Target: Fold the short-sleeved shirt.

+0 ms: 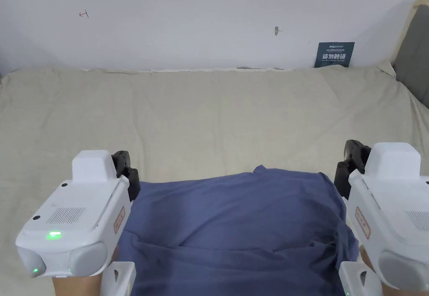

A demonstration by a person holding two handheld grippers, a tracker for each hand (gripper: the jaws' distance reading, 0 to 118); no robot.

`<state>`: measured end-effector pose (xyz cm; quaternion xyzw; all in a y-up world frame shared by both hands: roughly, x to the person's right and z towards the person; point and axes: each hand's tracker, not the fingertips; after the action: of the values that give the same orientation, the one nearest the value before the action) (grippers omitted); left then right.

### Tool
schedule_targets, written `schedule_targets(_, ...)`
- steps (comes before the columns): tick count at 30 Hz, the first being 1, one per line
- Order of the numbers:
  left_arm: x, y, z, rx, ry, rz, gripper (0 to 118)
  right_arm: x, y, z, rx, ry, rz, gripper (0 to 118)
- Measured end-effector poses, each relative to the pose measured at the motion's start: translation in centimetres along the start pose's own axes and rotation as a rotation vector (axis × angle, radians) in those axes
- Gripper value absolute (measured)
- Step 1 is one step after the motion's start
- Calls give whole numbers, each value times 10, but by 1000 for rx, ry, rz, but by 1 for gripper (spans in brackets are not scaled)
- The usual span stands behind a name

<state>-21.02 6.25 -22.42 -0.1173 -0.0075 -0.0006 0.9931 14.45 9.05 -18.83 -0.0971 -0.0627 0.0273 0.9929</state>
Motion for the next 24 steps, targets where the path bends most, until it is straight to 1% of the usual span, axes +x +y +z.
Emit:
schedule_targets(1,-1,0,-2,-3,10,-6,0,0,-1,-1,-2,-4,-2,2)
schedule_targets(2,-2,0,-5,-27,-30,-7,0,1,-1,-5,-9,6,0,2)
schedule_targets(6,-11,-1,-32,-70,-11,-29,0,-1,-5,-19,-29,1,7,2)
schedule_targets(9,-25,-5,-72,-172,-10,-19,0,1,-7,-32,-49,6,-5,2)
schedule_targets(10,-29,-8,-82,-192,8,-34,0,1,-9,-37,-53,4,-7,2)
schedule_targets(12,-40,-14,-114,-260,-12,-67,0,1,-12,-47,-67,-4,-13,2)
schedule_targets(17,-76,-40,-198,-469,-19,-3,2,-1,-21,-76,-120,-11,-20,2)
schedule_targets(18,-83,-47,-215,-504,-11,13,6,-1,-24,-82,-132,-15,-18,2)
schedule_targets(19,-89,-55,-230,-542,-12,31,17,-1,-26,-88,-145,-17,-15,2)
schedule_targets(20,-95,-62,-246,-607,-5,38,34,-1,-29,-94,-157,-16,-15,2)
schedule_targets(21,-100,-70,-260,-646,9,61,59,-1,-31,-101,-168,-17,-14,2)
schedule_targets(22,-104,-77,-270,-677,12,71,92,-1,-34,-107,-178,-19,-13,2)
schedule_targets(23,-108,-86,-278,-703,40,83,107,-1,-37,-113,-190,-17,-11,2)
schedule_targets(24,-111,-94,-289,-726,96,95,111,-1,-40,-120,-204,-15,-11,2)
